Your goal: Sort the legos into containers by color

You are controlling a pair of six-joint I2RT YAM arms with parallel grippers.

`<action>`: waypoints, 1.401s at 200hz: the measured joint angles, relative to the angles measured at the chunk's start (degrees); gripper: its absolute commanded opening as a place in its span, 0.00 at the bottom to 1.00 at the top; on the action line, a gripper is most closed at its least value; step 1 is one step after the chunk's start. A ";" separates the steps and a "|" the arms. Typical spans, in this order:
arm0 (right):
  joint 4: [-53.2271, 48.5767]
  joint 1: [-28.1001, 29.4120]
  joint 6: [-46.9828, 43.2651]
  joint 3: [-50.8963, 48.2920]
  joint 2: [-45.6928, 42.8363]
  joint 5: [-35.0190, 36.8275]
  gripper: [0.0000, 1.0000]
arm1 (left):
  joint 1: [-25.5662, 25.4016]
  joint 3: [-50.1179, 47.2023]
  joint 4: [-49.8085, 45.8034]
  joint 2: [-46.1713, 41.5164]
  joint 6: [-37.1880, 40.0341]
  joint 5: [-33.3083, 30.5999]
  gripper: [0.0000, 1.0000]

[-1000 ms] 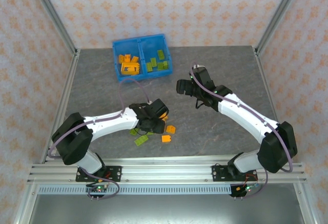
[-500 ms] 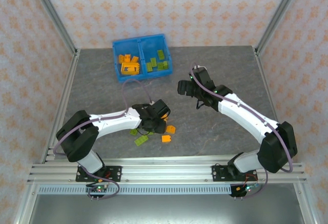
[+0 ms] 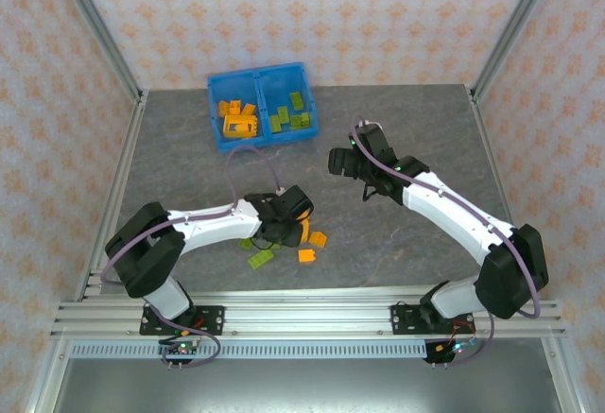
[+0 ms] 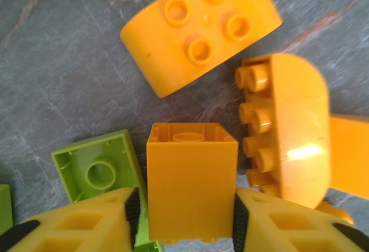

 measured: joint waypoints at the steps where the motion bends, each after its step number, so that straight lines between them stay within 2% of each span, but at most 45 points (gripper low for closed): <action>1: 0.00 0.00 -0.02 0.00 0.00 0.00 0.92 | 0.00 -0.02 0.02 0.04 0.00 0.00 0.50; 21: 0.00 0.00 0.09 0.00 0.00 0.00 0.92 | 0.00 0.02 0.17 1.11 0.87 0.13 0.48; 60: -0.22 0.00 0.35 0.00 -0.02 0.04 0.92 | 0.00 0.44 1.70 1.57 1.90 0.22 0.32; 104: -0.90 0.00 0.39 0.00 -0.07 0.39 0.92 | 0.00 0.70 1.33 -1.05 2.64 -0.57 0.31; 130: -0.87 0.00 0.39 0.00 -0.07 0.44 0.92 | 0.26 4.17 -2.47 -5.31 4.09 -3.93 0.31; 170: -0.94 0.00 0.42 0.22 -0.24 0.42 0.92 | 4.24 9.70 -3.37 -7.32 6.67 -6.03 0.28; 197: -1.29 0.00 0.87 0.22 -1.73 0.46 0.92 | 7.50 9.73 -3.04 -5.29 7.56 -5.99 0.28; 228: -1.33 0.00 1.29 0.22 -3.72 0.50 0.92 | 9.99 9.75 -1.03 1.60 7.93 -5.31 0.29; 248: -1.77 0.00 1.46 0.20 -4.55 0.79 0.92 | 10.32 9.79 0.04 5.75 7.98 -4.13 0.34; 266: -2.38 0.00 1.53 0.20 -5.29 1.14 0.92 | 10.32 9.81 0.72 8.13 8.13 -3.28 0.42; 280: -2.58 0.00 1.75 0.07 -5.92 1.36 0.92 | 10.32 10.01 1.03 8.85 8.15 -2.75 0.43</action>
